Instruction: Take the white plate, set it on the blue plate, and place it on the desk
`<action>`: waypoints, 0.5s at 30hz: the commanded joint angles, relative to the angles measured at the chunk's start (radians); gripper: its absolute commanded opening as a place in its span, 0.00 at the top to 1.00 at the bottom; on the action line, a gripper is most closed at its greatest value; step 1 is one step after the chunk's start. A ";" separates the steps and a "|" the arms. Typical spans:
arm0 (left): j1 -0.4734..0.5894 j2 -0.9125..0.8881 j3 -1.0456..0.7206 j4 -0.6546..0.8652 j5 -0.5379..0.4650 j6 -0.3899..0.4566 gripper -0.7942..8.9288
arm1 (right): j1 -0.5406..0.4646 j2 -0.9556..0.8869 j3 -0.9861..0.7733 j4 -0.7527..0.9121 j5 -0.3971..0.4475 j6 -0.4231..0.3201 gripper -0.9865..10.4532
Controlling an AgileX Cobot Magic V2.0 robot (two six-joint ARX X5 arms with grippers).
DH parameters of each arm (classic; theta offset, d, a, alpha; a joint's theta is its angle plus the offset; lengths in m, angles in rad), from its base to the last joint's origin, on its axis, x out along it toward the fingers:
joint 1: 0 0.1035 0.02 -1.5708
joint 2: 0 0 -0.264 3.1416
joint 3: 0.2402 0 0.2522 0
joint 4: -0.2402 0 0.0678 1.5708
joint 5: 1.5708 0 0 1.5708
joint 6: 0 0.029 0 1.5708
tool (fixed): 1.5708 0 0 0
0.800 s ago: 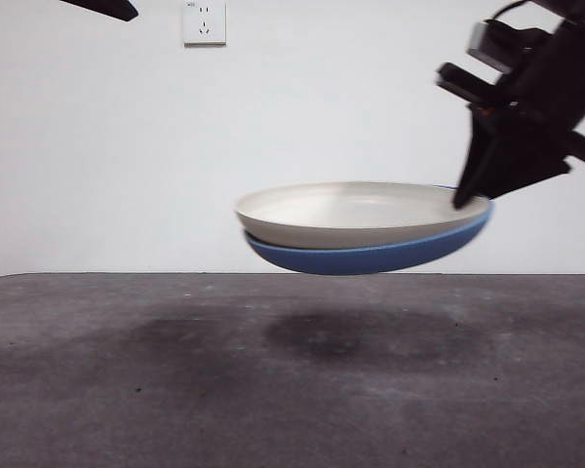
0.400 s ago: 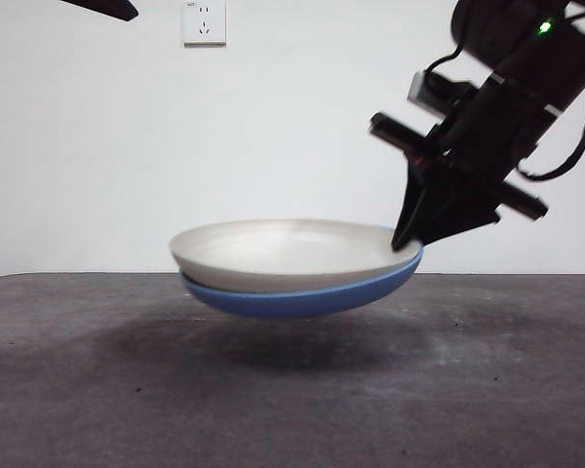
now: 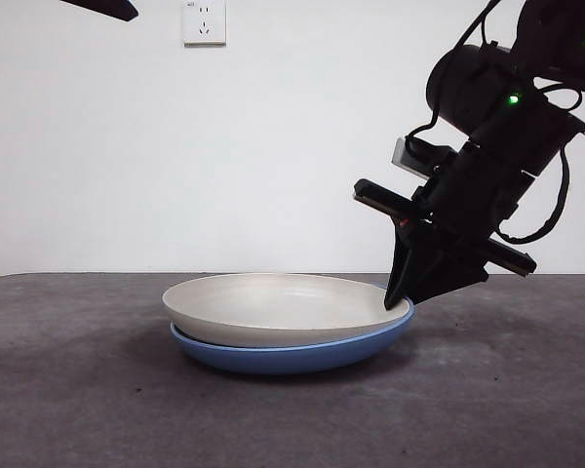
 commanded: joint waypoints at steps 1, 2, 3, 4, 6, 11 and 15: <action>-0.007 0.008 0.011 0.004 0.003 0.011 0.66 | 0.005 0.031 0.019 0.011 -0.001 0.018 0.90; -0.007 0.008 0.011 0.004 0.003 0.011 0.66 | 0.005 0.033 0.019 0.010 0.003 0.017 0.90; -0.007 0.008 0.011 0.003 0.003 0.011 0.66 | 0.005 0.034 0.019 0.009 0.007 0.017 0.90; -0.007 0.008 0.011 0.003 0.003 0.011 0.66 | 0.005 0.034 0.019 0.010 0.007 0.017 0.90; -0.007 0.008 0.011 0.001 0.003 0.011 0.66 | 0.005 0.033 0.019 0.011 0.007 0.018 0.88; -0.007 0.008 0.011 0.001 0.003 0.011 0.66 | 0.005 0.029 0.019 0.008 0.006 0.018 0.65; -0.007 0.008 0.011 0.002 0.003 0.011 0.66 | 0.005 -0.004 0.019 -0.002 0.007 0.017 0.63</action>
